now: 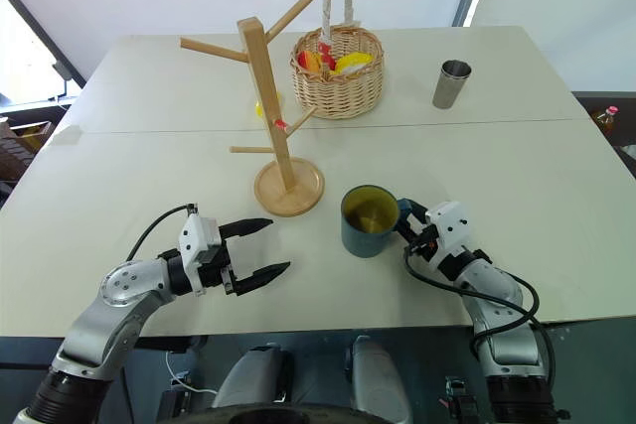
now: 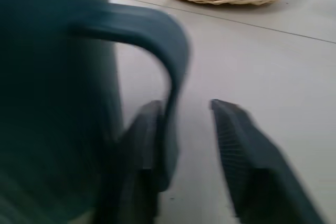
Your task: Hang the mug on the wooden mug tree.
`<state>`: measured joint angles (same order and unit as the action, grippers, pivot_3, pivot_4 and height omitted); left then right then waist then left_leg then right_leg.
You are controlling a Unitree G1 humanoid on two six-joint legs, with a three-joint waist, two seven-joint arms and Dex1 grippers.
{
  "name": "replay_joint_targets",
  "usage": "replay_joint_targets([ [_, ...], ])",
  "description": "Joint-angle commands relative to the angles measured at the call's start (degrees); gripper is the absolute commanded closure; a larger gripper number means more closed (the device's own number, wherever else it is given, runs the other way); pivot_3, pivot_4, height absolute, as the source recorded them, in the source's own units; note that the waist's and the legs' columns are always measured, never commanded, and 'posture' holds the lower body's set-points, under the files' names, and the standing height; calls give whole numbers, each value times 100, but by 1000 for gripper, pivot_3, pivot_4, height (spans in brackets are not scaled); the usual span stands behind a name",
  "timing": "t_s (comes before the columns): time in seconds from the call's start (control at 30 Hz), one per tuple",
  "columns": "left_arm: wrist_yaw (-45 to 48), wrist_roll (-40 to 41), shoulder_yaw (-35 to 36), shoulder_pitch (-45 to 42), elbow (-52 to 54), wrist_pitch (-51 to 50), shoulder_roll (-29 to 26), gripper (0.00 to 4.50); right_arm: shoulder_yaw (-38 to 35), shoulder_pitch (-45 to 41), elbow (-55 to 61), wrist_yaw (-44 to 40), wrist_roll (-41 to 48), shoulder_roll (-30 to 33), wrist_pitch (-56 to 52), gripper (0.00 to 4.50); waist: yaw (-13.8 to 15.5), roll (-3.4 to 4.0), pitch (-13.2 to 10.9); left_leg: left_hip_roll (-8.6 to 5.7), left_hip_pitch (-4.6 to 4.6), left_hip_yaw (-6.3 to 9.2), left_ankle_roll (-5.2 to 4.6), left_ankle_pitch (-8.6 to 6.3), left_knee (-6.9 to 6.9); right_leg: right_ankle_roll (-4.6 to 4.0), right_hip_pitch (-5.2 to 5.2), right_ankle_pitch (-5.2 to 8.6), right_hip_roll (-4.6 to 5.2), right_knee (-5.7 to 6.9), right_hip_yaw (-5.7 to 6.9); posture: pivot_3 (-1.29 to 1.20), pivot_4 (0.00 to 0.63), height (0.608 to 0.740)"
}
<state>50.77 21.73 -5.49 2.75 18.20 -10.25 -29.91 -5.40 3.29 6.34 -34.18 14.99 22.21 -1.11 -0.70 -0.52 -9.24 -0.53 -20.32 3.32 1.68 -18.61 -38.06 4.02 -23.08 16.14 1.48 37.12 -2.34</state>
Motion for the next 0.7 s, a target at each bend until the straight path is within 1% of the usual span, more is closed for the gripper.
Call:
replay_joint_targets([
  [0.03,-3,-14,76,-1,166,129,-38,0,-28,35,389,-5,100,24,-32,4445,0,0,0,0,0,0,0,0,0,0,0,0,0,0,0,0,150,740],
  [0.1,-4,-14,86,-11,155,135,-44,0,2,39,582,38,-65,137,-61,4445,-1,0,0,0,0,0,0,0,0,0,0,0,1,0,0,0,150,740],
  [0.23,-32,-29,171,-33,97,182,-91,0,214,-151,1249,-109,-666,767,-148,4445,-4,2,-1,-1,-1,-1,0,0,-1,0,-2,0,1,0,0,0,150,740],
  [0.33,-37,-42,254,-69,2,246,-145,0,394,-628,1894,-393,-990,1367,-280,4445,-21,2,-2,0,0,0,0,0,-1,0,-2,0,-2,1,1,0,150,740],
  [0.4,-33,-36,306,-100,-58,269,-166,0,522,-1050,2165,-480,-1137,1605,-455,4445,-18,2,-3,0,1,-1,0,0,-2,0,-4,0,-2,4,1,0,150,740],
  [0.5,-30,-46,356,-118,-104,307,-177,0,711,-1549,2435,-535,-1201,1713,-771,4445,0,-2,-2,0,0,5,0,0,-2,0,-3,0,-4,4,5,0,150,740],
  [0.6,-52,-44,437,-104,-115,338,-198,0,980,-1999,2603,-474,-1507,1735,-1225,4445,12,-5,-2,-3,-6,7,0,0,-2,0,-3,0,1,-1,7,0,150,740],
  [0.7,-68,25,632,-124,-149,348,-244,0,1205,-2410,2786,-593,-1498,1712,-1711,4445,5,-6,-3,-7,-9,3,0,0,-3,1,-4,-1,9,-5,5,0,150,740],
])
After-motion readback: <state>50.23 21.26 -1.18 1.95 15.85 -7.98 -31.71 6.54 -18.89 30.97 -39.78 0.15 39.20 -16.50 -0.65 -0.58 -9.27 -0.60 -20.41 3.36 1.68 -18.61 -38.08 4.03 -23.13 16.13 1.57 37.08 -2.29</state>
